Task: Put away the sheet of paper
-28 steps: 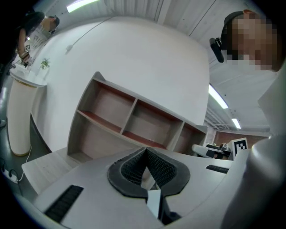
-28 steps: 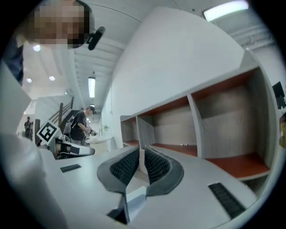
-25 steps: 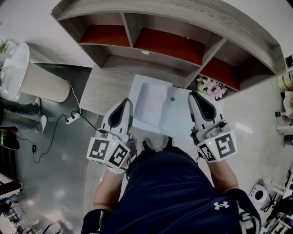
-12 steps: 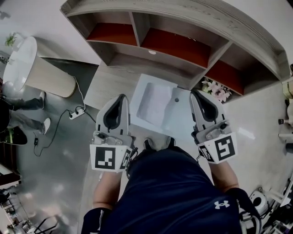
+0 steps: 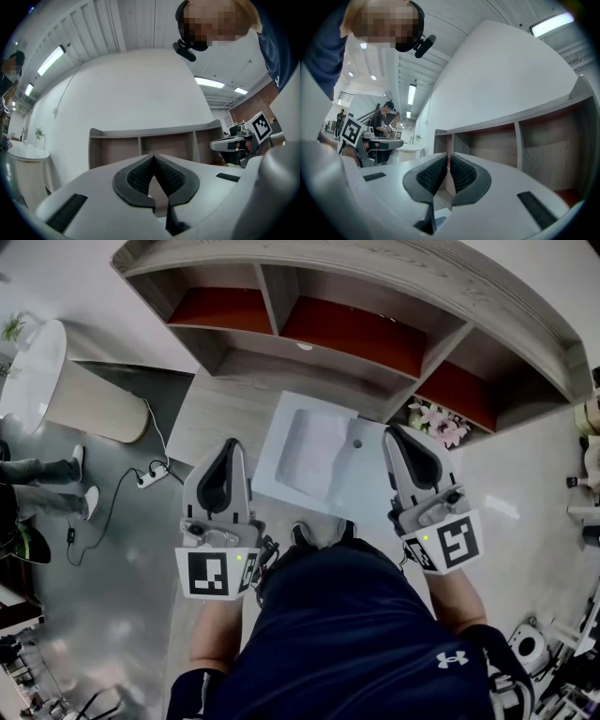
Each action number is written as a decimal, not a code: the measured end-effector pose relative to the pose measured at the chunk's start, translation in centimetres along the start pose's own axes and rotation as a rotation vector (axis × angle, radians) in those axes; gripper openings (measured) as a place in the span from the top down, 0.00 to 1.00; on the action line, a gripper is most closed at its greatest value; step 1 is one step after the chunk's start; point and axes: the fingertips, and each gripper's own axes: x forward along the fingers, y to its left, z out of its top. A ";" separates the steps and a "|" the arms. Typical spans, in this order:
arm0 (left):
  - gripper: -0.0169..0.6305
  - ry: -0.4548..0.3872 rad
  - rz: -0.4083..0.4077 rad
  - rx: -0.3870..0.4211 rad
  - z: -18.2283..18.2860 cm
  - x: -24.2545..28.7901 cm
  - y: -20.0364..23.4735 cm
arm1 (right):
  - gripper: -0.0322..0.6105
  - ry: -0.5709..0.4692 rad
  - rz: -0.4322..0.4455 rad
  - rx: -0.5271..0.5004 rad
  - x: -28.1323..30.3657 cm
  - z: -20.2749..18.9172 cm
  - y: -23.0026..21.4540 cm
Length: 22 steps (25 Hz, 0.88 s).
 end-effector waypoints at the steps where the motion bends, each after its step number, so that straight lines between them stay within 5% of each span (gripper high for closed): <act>1: 0.95 0.005 0.000 -0.004 -0.2 -0.1 0.1 | 0.91 -0.001 -0.001 0.001 0.0 -0.1 0.0; 22: 0.95 0.037 -0.009 -0.034 -1.6 -0.8 1.1 | 0.92 0.007 0.021 0.038 0.2 -0.6 0.3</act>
